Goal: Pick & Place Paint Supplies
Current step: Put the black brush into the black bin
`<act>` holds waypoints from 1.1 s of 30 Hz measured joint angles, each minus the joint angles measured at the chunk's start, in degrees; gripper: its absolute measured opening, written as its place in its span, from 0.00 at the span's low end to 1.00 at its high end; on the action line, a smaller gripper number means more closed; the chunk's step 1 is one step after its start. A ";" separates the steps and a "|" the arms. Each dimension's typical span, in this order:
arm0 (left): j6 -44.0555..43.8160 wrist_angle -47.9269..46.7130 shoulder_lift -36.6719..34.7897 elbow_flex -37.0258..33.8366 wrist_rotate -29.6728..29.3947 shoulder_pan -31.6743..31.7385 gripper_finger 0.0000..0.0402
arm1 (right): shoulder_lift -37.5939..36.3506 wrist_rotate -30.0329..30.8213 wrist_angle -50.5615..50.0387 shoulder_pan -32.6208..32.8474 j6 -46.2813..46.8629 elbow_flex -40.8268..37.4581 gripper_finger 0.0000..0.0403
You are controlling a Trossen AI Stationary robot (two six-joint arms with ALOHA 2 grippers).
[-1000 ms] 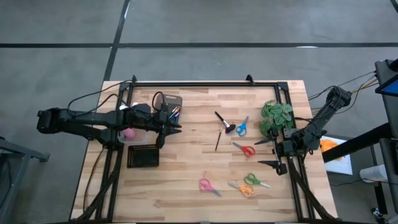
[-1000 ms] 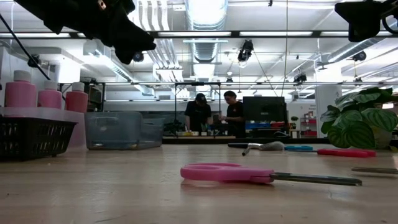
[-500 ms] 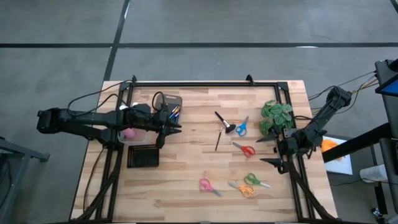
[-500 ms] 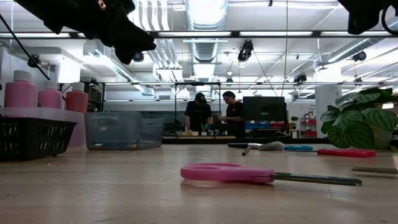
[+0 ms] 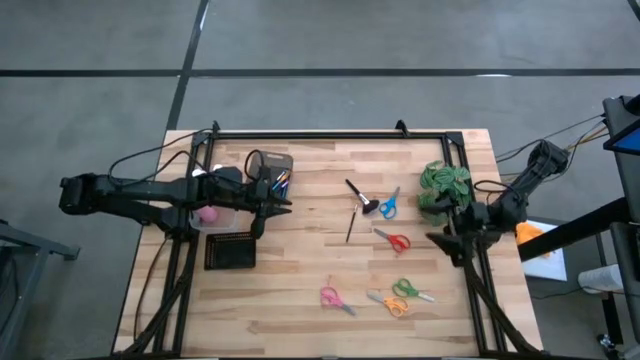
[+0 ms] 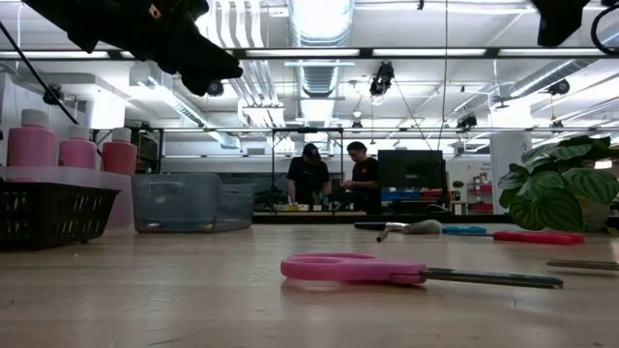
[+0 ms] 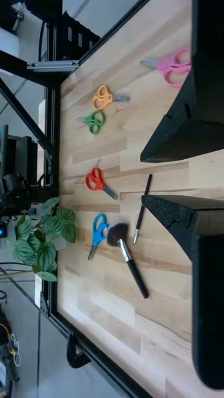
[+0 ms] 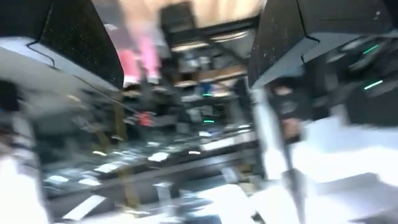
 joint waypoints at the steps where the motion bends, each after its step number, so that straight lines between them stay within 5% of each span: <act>1: 0.00 -0.03 0.00 0.00 0.00 0.00 0.24 | 0.31 2.85 0.17 -0.58 1.47 0.00 0.85; 5: -0.04 -0.58 0.00 0.00 0.00 0.00 0.24 | 1.39 14.40 -2.74 -2.62 8.84 0.00 0.85; 11: -0.20 -0.59 0.00 0.00 0.00 0.00 0.24 | 3.39 20.02 -3.71 -4.37 16.50 0.00 0.85; 18: -0.22 -0.59 0.00 0.00 0.00 0.00 0.24 | 8.57 19.68 -3.92 -5.19 19.01 2.84 0.85; 23: -0.24 -0.25 0.00 0.00 0.00 0.00 0.24 | 13.78 8.44 -6.34 -7.79 13.82 11.67 0.85; 28: -0.42 0.81 0.00 0.00 0.00 0.00 0.24 | 18.67 11.71 -31.35 -12.16 16.93 25.50 0.85; 33: -0.42 1.00 0.00 0.02 0.00 0.00 0.24 | 24.88 6.32 -71.33 -21.91 45.44 41.49 0.85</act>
